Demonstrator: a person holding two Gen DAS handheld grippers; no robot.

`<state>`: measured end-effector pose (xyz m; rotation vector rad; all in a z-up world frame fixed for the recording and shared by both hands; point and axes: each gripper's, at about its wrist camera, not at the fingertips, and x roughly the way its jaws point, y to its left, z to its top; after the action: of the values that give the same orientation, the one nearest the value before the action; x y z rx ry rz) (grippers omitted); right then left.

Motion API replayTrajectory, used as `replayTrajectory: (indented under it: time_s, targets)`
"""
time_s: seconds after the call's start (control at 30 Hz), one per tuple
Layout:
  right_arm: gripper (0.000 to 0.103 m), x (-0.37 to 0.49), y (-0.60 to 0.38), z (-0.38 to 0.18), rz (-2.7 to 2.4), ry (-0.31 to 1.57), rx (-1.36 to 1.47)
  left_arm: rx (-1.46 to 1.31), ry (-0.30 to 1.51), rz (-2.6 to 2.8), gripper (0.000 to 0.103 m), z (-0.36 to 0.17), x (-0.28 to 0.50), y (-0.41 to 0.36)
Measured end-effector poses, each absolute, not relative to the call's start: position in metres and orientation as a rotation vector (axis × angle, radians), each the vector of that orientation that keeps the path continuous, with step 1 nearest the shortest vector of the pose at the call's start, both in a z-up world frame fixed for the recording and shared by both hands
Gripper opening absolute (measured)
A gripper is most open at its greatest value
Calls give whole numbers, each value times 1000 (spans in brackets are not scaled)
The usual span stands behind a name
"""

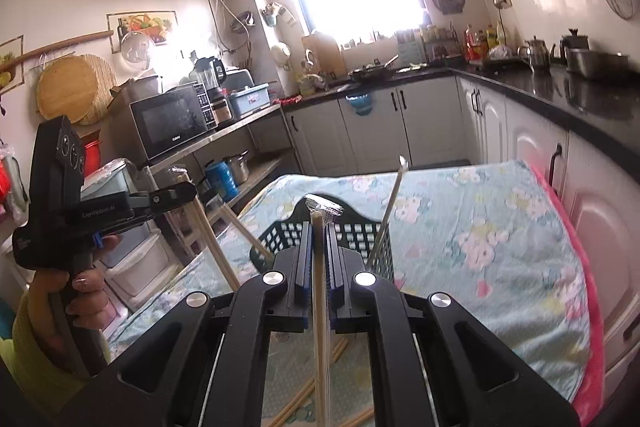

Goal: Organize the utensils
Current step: 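Lift the chopstick with the left tool while the right tool carries its chopstick over the caddy, then lower the left tool's chopstick into the caddy while the right tool inserts its chopstick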

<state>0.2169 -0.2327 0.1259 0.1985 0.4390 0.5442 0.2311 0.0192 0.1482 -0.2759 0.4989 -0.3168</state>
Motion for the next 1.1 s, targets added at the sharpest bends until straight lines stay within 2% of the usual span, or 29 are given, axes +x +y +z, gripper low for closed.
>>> replayTrajectory:
  time_s: [0.57, 1.1]
  targets:
    - [6, 262, -221, 178, 514, 288, 178, -260, 336, -266, 2, 199, 273, 10]
    - [6, 301, -213, 188, 441, 175, 169, -258, 326, -232, 2, 167, 297, 2]
